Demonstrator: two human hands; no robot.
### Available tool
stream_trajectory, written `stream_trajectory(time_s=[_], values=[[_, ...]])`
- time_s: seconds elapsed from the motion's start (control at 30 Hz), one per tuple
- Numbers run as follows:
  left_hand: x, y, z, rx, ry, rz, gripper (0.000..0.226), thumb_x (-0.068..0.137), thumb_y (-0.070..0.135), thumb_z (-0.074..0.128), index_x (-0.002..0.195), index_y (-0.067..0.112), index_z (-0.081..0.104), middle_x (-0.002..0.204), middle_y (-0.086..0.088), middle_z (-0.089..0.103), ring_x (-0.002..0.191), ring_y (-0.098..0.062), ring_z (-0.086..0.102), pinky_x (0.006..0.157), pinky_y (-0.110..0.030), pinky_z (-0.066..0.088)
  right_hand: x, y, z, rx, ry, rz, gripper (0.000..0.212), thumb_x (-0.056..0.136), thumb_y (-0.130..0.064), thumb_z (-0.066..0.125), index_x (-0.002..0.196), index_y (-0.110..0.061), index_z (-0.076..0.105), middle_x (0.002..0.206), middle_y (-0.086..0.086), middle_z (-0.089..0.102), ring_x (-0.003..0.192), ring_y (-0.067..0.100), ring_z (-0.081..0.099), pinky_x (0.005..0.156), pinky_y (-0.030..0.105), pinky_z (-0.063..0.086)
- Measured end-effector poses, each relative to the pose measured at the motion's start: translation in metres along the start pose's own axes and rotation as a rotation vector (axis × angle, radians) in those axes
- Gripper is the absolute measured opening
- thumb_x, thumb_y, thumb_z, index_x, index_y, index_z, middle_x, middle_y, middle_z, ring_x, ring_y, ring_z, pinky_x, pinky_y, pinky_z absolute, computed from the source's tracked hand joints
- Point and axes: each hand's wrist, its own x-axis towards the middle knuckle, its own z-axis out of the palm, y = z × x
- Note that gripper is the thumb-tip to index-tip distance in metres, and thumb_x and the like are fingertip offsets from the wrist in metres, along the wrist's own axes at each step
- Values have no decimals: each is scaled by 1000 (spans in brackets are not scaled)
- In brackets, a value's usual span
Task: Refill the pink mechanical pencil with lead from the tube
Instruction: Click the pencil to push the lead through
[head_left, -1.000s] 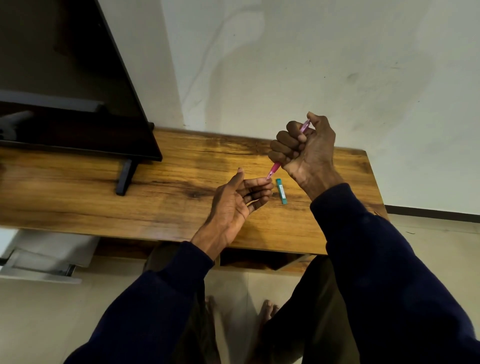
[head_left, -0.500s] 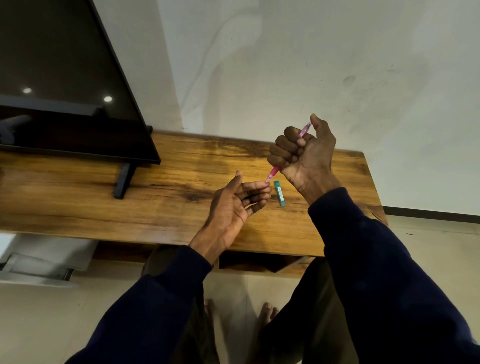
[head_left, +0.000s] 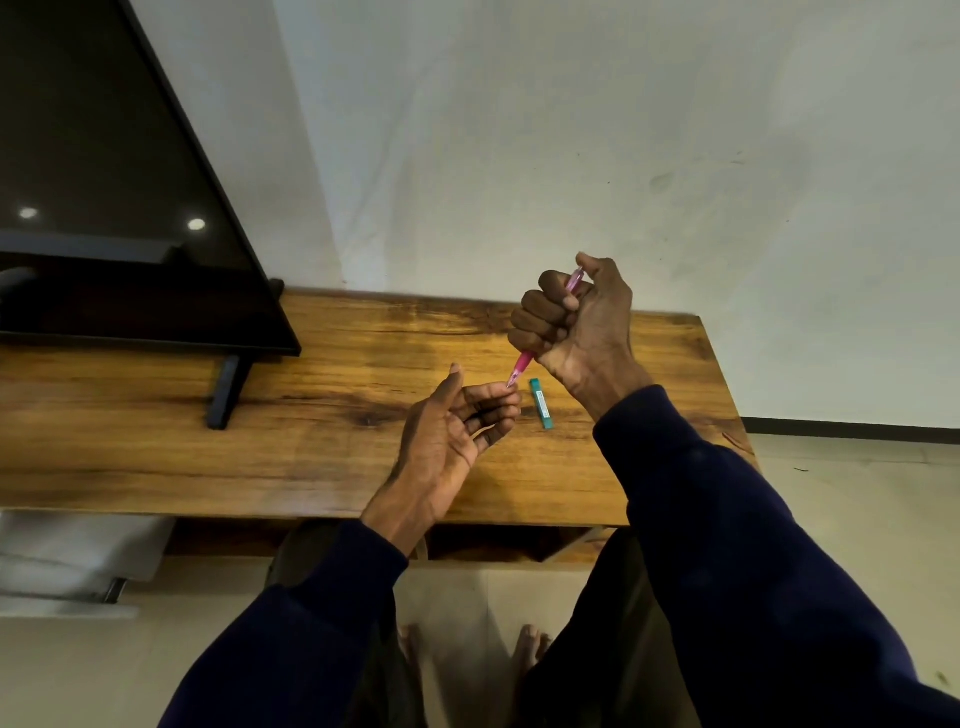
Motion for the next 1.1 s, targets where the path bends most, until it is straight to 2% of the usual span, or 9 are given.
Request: stream_trajectory(time_s=[0.2,0.4,0.6,0.77,1.0,1.1], values=[[0,0,1,12,0,6,48,107,37,48,103,-4,73,98,-18,79,83,-19,76,79,-31,60,-2,0,0,7,4,12,57,98,-52,36,51,-20,30,52,-5,10,47,12,8,52,28,9],[1,-1,-1,15,6,2,48,107,37,48,107,-5,71,100,-19,78,84,-19,76,80,-31,59,0,1,1,-27,-12,7,55,97,-44,33,47,-19,32,51,-5,9,46,12,7,50,26,10],[2,-3,-5,12,5,-16,51,107,37,47,113,-8,69,103,-20,78,85,-18,77,81,-31,59,-2,5,0,-23,-28,14,58,98,-54,35,51,-20,29,52,-5,9,47,13,8,51,28,9],[0,-4,-6,22,9,-7,48,107,36,47,107,-6,71,99,-19,78,84,-18,77,81,-31,58,-1,7,-1,-35,-18,9,54,97,-44,33,48,-20,31,52,-5,9,46,12,8,50,26,9],[0,-5,-6,32,8,-5,49,108,36,47,107,-5,73,101,-18,79,86,-19,77,81,-31,59,-2,6,-2,-2,-18,9,59,98,-54,34,51,-20,31,52,-6,11,47,12,9,51,28,9],[1,-6,-7,22,6,-9,49,107,37,47,109,-6,72,103,-19,78,87,-19,77,81,-30,60,-1,6,-3,12,-14,9,57,98,-48,34,49,-20,32,48,-7,14,44,11,10,48,25,11]])
